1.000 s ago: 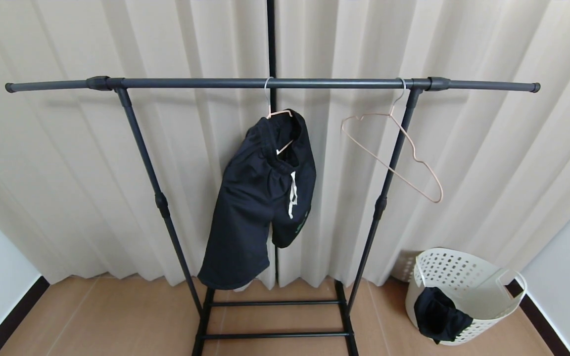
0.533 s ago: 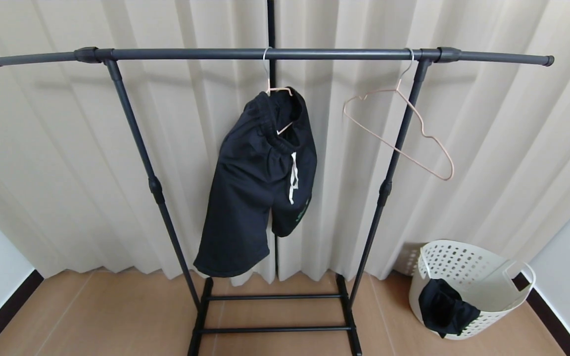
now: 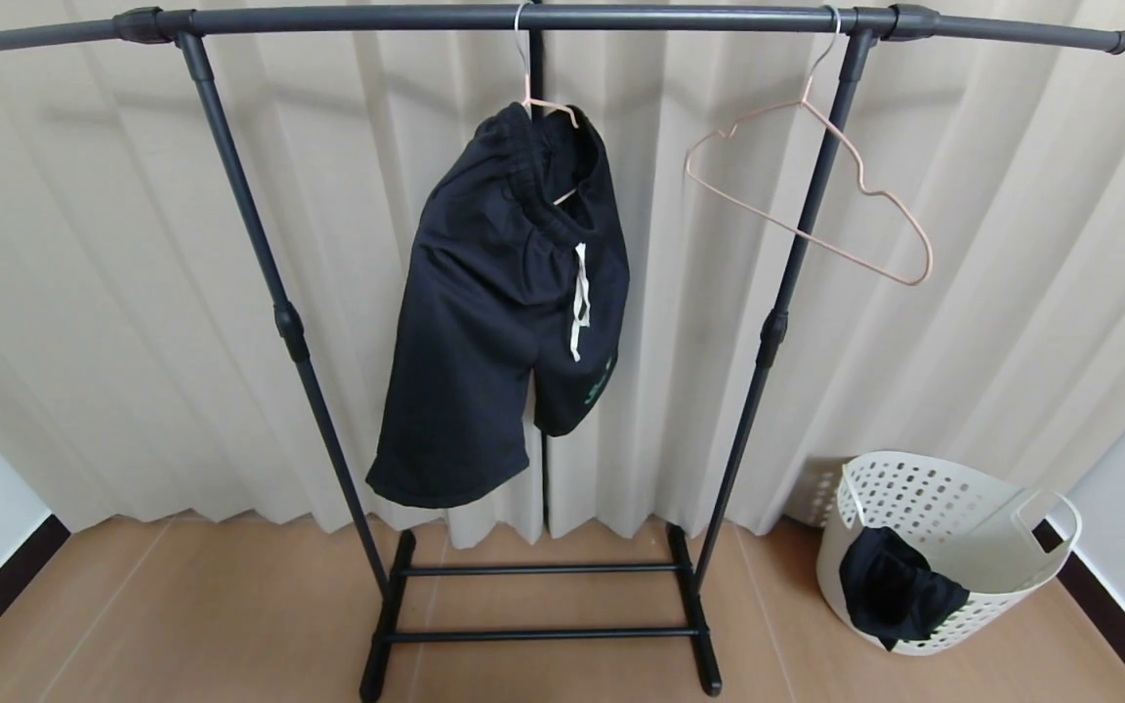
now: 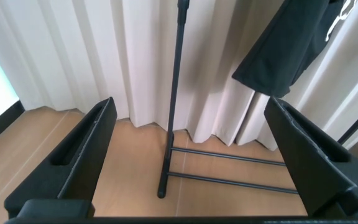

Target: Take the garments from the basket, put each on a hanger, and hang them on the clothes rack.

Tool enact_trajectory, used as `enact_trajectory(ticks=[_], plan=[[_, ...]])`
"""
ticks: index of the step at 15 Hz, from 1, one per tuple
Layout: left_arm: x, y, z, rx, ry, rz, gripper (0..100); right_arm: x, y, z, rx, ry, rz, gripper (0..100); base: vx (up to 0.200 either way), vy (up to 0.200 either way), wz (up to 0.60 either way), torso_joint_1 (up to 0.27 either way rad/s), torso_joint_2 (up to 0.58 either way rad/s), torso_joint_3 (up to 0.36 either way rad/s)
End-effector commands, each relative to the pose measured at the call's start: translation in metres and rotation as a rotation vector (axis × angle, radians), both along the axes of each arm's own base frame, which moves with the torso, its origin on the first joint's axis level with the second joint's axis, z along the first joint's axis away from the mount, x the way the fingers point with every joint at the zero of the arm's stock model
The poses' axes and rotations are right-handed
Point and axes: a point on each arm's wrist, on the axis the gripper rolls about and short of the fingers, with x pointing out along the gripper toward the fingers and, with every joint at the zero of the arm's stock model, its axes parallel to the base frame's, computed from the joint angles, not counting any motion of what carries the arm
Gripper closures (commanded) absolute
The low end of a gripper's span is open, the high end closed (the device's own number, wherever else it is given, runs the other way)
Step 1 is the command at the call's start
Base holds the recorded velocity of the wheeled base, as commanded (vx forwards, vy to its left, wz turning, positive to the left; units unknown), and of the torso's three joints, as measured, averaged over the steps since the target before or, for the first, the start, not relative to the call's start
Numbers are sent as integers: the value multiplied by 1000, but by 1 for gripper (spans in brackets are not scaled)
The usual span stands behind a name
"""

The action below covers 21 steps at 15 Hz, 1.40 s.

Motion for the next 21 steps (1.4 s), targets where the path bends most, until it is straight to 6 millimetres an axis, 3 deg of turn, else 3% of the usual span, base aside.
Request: enact_trajectory(ticks=[1, 15, 21], plan=[[0, 0, 0, 1, -2, 0, 0, 0, 0, 0, -2, 1, 1, 0, 0, 0, 0, -163, 496, 330], [0, 0, 0, 1, 0, 0, 0, 0, 0, 0, -10, 0, 4, 0, 0, 0, 0, -21, 64, 42], [0, 0, 0, -4, -3, 0, 0, 0, 0, 0, -11, 2, 4, 0, 0, 0, -500, 0, 4, 3]])
